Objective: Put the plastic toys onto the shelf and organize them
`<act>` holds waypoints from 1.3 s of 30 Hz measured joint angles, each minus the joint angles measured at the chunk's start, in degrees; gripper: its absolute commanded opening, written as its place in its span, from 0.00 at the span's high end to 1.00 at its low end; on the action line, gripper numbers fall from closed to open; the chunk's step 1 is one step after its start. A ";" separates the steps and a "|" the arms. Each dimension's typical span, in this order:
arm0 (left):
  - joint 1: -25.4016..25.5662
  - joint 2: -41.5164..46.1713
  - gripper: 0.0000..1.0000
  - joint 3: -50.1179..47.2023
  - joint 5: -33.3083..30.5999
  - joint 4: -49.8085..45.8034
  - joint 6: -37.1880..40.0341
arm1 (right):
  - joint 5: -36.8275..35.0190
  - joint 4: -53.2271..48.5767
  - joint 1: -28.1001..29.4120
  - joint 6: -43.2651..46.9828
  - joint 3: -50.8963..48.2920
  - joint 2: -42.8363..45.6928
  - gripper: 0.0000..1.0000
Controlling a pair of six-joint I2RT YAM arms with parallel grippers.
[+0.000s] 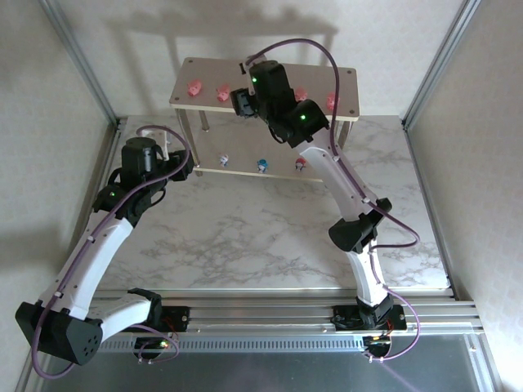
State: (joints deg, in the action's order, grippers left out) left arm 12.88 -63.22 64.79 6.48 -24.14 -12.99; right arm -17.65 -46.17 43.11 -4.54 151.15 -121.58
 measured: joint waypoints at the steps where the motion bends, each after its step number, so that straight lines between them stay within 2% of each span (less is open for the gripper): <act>1: -0.09 0.00 0.50 -0.02 0.02 0.00 -0.02 | 0.85 0.98 0.00 -0.11 -1.03 1.01 0.34; 5: -0.76 0.13 0.51 -0.33 0.02 0.15 0.00 | 3.69 6.23 0.00 -0.22 -7.78 8.00 0.34; 8: -1.92 0.79 0.50 -1.57 0.04 0.83 -0.02 | 3.30 9.53 0.00 0.04 -13.97 15.65 0.32; 11: -4.00 2.14 0.45 -3.85 0.28 2.34 -0.02 | -0.33 10.14 -0.61 0.44 -19.93 24.52 0.24; 12: -4.90 2.80 0.38 -5.03 0.48 3.26 -0.04 | -2.29 9.97 -1.18 0.31 -22.64 28.11 0.21; 13: -5.60 3.34 0.04 -6.05 0.68 3.96 0.13 | -3.93 9.81 -1.81 0.15 -25.35 31.30 0.19; 14: -6.49 3.96 0.00 -7.39 1.05 5.11 0.00 | -5.86 9.35 -2.84 -0.48 -29.35 35.58 0.16; 16: -7.96 4.72 0.00 -9.68 1.33 6.86 -0.50 | -8.48 8.44 -5.55 -2.29 -38.29 43.98 0.09; 17: -8.63 4.85 0.00 -10.82 1.29 7.85 -0.72 | -9.70 7.54 -7.43 -3.89 -43.47 48.65 0.02; 20: -9.84 4.90 0.00 -14.01 0.81 11.34 -0.87 | -12.94 2.25 -12.63 -8.07 -55.43 58.93 0.01; 23: -10.36 5.33 0.00 -17.99 -1.11 15.34 -1.36 | -14.78 -3.63 -16.52 -12.39 -64.81 65.07 0.01; 28: -10.64 8.37 0.00 -25.14 -5.92 22.05 -2.75 | -13.60 -7.89 -25.49 -17.49 -80.39 69.07 0.01; 33: -10.82 11.63 0.00 -31.43 -12.94 29.35 -4.13 | -7.65 -5.97 -37.03 -20.52 -93.57 69.35 0.01; 39: -10.86 12.04 0.00 -40.87 -21.62 40.61 -2.40 | -4.98 -0.09 -41.46 -22.29 -101.90 68.81 0.01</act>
State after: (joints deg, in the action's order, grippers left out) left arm 2.02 -51.18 23.92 -15.14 16.47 -15.40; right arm -22.63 -46.26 1.65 -26.83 49.25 -52.77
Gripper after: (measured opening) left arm 0.995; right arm 0.990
